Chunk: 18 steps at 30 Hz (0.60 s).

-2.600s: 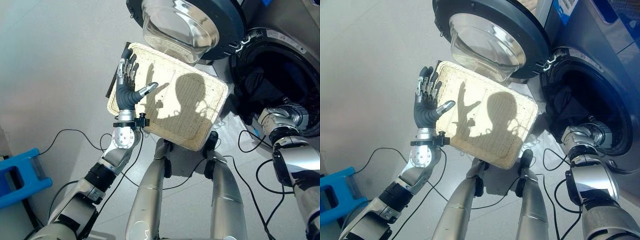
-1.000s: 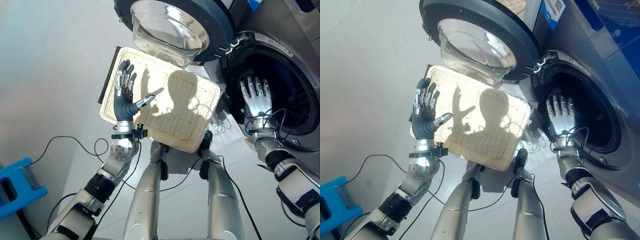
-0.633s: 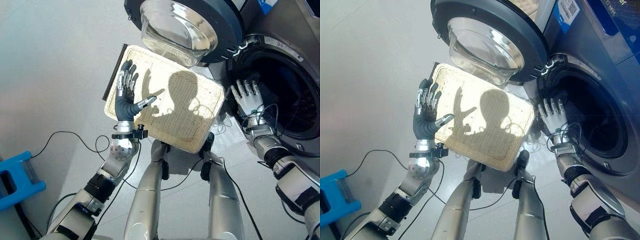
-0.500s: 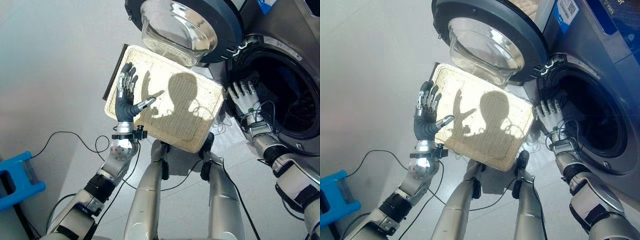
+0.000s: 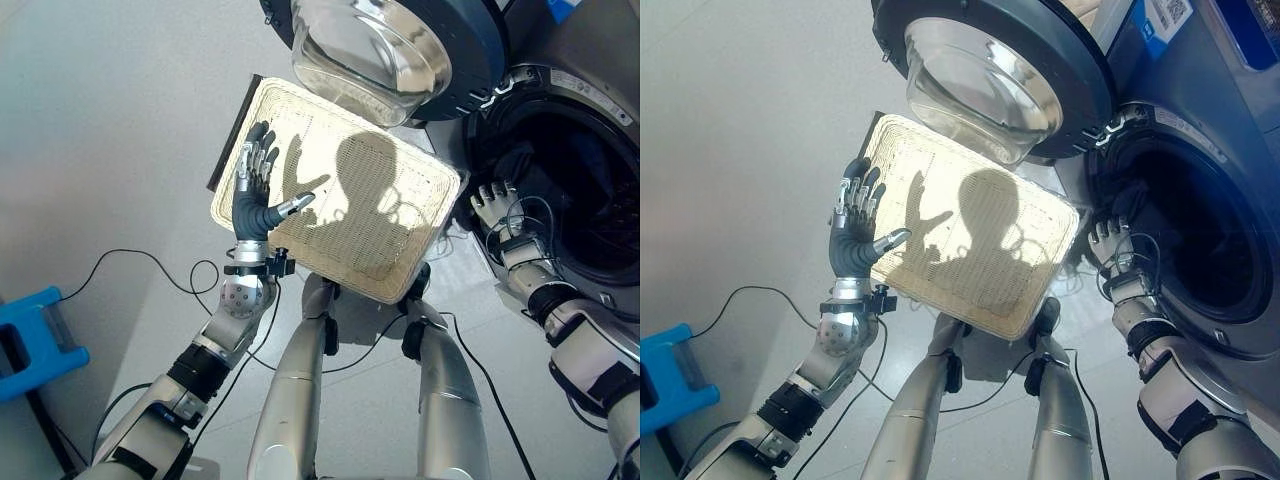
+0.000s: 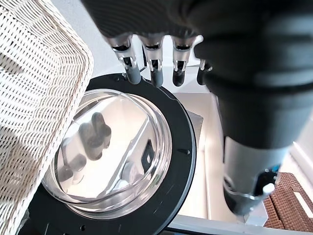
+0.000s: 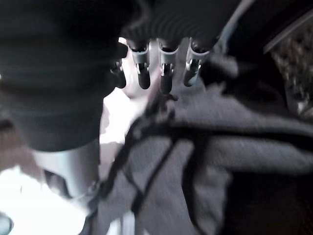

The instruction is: Put the clothes into the washing machine.

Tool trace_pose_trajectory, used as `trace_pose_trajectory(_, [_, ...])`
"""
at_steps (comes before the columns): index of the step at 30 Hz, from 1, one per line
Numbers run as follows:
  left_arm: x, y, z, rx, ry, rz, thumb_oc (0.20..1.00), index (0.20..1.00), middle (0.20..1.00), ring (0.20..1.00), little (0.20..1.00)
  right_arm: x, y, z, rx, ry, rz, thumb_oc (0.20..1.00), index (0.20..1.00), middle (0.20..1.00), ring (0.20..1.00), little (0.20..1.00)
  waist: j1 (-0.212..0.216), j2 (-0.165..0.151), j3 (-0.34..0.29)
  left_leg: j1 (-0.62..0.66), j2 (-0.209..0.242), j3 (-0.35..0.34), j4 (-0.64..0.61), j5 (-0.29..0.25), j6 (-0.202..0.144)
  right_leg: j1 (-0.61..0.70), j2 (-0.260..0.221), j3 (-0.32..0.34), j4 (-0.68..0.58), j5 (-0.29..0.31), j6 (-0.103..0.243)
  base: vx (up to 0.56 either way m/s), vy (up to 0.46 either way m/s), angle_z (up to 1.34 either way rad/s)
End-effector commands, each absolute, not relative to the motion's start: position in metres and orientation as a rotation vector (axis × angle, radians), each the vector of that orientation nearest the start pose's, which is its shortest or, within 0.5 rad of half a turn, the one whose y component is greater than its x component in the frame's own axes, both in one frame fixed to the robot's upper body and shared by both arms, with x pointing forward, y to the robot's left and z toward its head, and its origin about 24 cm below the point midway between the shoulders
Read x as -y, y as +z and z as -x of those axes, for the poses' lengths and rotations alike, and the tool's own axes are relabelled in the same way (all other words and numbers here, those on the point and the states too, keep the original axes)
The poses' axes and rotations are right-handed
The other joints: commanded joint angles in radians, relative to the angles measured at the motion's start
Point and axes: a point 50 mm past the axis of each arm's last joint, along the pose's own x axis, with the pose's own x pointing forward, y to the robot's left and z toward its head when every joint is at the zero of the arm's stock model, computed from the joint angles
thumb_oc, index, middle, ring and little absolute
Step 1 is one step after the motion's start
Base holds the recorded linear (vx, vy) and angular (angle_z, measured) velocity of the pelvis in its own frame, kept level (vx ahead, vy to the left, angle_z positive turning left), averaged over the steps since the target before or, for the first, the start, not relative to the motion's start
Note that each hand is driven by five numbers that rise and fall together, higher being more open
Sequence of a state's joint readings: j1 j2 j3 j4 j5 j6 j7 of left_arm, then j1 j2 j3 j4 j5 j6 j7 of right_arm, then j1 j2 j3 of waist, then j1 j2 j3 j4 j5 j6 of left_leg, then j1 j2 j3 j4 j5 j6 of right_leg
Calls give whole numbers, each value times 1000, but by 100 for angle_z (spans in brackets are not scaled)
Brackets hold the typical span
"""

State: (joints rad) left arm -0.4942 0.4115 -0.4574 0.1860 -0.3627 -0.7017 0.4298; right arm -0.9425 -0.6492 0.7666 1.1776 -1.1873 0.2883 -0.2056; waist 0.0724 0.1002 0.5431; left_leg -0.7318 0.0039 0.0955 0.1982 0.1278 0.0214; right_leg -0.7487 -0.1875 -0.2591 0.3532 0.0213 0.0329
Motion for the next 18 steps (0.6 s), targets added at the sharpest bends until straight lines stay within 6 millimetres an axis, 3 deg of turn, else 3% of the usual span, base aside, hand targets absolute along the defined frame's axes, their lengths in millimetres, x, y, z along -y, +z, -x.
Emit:
trace_pose_trajectory(1, [-118, 186, -288, 902, -157, 158, 1000, 1000, 1000, 1000, 1000, 328, 141, -368, -502, -250, 2437, 1000, 1000, 1000, 1000, 1000, 46, 3, -23, -28, -51, 24, 53, -90, -27, -58, -14, -75, 25, 57, 97, 0, 0, 0])
trace_pose_trajectory(13, [-120, 201, -276, 972, -153, 224, 1000, 1000, 1000, 1000, 1000, 357, 166, -360, -781, -283, 2441, 1000, 1000, 1000, 1000, 1000, 50, 44, -23, -131, -61, 26, 63, -74, -38, -173, -33, -67, 34, 78, 100, -14, -5, -1])
trace_pose_trajectory(18, [-120, 205, -273, 996, -150, 235, 1000, 1000, 1000, 1000, 1000, 364, 171, -356, -779, -307, 2448, 1000, 1000, 1000, 1000, 1000, 42, 52, -23, -168, -59, 37, 54, -62, -44, -219, -30, -55, 24, 94, 104, -29, 5, 1])
